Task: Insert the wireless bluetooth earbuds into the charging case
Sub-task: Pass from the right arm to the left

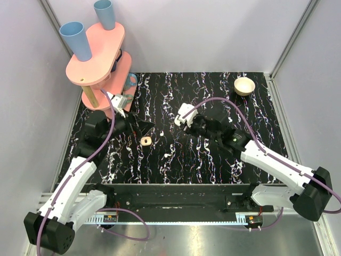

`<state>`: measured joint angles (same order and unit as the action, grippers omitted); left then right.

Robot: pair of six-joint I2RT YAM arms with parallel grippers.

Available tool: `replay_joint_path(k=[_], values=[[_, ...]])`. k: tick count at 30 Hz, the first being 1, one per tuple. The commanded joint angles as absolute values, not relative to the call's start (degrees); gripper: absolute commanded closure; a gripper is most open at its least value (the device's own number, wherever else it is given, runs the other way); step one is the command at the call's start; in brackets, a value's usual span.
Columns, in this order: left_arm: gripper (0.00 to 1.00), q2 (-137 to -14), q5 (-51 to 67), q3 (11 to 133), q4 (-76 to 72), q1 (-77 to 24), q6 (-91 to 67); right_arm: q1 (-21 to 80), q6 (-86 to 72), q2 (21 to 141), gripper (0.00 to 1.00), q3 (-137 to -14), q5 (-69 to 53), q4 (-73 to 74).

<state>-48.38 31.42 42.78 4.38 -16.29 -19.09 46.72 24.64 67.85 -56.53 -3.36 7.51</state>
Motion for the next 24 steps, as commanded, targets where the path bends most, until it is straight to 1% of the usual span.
replay_joint_path(k=[1,14,24], values=[[0.01,-48.52,34.36,43.77,0.0,-16.52,-19.51,48.07,30.58,65.13,0.82,-53.89,-0.44,1.32],[0.01,-50.89,39.72,42.27,-8.26,-18.28,-22.5,51.68,35.68,64.16,0.82,-48.78,-0.35,-7.46],[0.01,-54.4,41.92,43.06,-11.34,-21.18,-24.17,55.19,37.53,64.51,0.83,-48.52,1.06,-11.25]])
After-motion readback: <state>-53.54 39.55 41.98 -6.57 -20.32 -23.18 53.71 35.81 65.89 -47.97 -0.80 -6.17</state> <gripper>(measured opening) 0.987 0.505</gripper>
